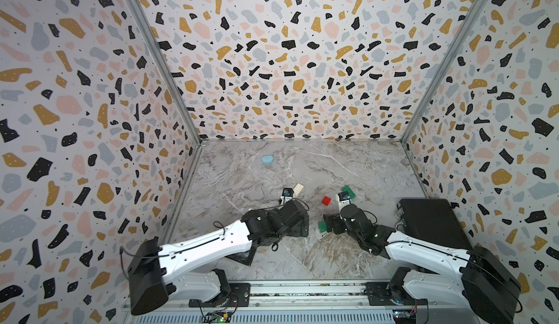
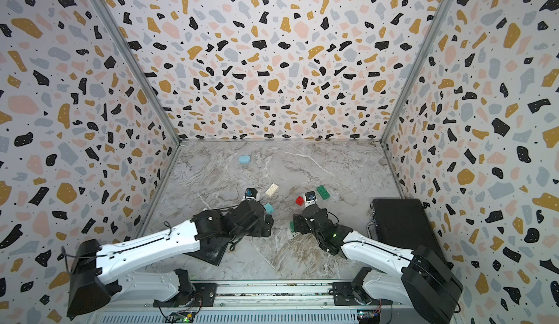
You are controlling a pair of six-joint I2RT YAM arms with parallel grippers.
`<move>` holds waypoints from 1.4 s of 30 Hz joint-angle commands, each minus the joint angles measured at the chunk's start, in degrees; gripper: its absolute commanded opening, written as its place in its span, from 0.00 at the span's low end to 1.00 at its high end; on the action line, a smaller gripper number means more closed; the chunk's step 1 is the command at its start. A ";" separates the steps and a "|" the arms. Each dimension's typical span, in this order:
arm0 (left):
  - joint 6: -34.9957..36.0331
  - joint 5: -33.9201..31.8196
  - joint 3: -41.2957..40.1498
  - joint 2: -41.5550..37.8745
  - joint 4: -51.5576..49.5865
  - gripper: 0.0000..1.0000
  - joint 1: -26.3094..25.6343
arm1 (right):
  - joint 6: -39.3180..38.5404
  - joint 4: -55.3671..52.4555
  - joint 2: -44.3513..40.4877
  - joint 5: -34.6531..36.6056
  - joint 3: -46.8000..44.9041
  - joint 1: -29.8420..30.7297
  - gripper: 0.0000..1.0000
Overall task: Assemble the letter h with lego
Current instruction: Pick up the lego brick from the center of the board.
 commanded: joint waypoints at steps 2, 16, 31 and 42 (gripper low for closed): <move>10.77 7.63 2.57 -4.03 -13.21 0.99 11.29 | -2.23 -3.78 3.96 -2.29 4.95 -0.30 0.97; 19.12 2.96 4.40 -6.90 -22.28 0.99 22.14 | -23.46 -29.36 32.61 -21.17 43.88 -6.26 0.99; 19.29 0.63 1.20 -4.84 -20.51 0.99 25.74 | -31.07 -42.27 55.58 -27.80 73.80 -10.04 0.99; 19.90 2.41 0.84 -5.37 -19.81 0.99 27.23 | -31.47 -46.13 64.90 -28.29 83.98 -10.04 0.99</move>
